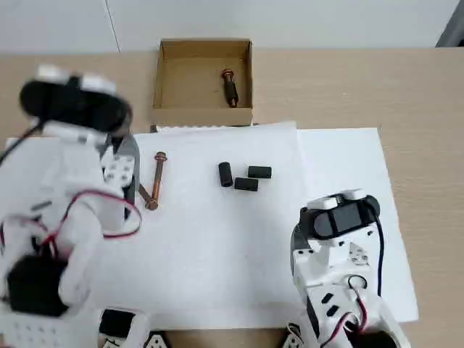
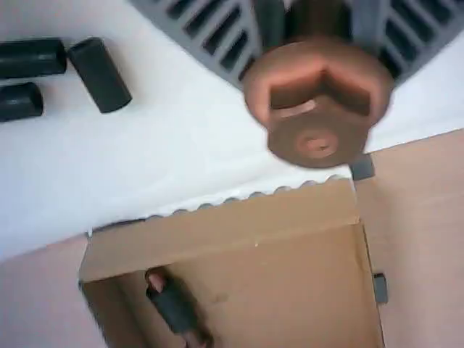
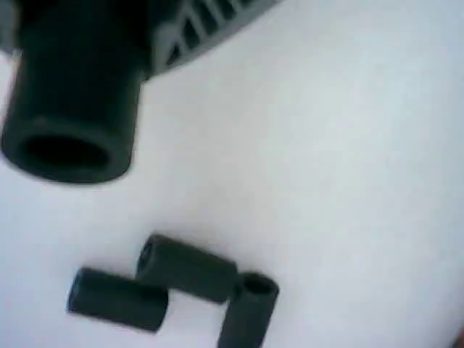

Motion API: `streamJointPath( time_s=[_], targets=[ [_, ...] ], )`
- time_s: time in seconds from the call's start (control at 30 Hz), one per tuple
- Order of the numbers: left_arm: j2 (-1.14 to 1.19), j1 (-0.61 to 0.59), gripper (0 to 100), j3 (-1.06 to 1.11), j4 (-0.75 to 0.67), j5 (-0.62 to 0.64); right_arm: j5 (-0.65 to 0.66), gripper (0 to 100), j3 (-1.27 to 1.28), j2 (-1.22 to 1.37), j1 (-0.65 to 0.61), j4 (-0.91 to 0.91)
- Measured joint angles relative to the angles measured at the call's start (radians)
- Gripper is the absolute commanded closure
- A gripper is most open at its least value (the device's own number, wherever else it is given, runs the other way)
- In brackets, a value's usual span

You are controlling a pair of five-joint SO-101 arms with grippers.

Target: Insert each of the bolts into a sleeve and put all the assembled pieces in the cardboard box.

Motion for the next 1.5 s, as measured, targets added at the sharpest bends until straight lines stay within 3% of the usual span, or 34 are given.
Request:
streamJointPath(
  time_s=[0.13, 0.3, 0.77, 1.07, 1.3, 1.5],
  targets=[
    [-0.196, 0.000, 100, 0.242, -0.112, 0.041, 0.000, 99.5, 0.072, 0.000, -0.011, -0.103],
    [-0.397, 0.000, 100, 0.483, -0.183, 0.114, 0.000, 99.5, 0.166, -0.003, -0.124, -0.213],
    [-0.795, 0.048, 99, 0.933, -0.308, 0.334, 0.000, 99.5, 0.433, -0.003, -0.414, -0.568],
    [-0.821, 0.193, 99, 0.971, -0.342, 0.572, 0.000, 99.5, 0.476, -0.003, -0.519, -0.634],
    [-0.821, 0.207, 99, 0.971, -0.476, 0.594, 0.083, 99.5, 0.476, -0.003, -0.554, -0.634],
    [-0.821, 0.207, 99, 0.971, -0.489, 0.594, 0.104, 99.5, 0.476, -0.003, -0.568, -0.634]
  ],
)
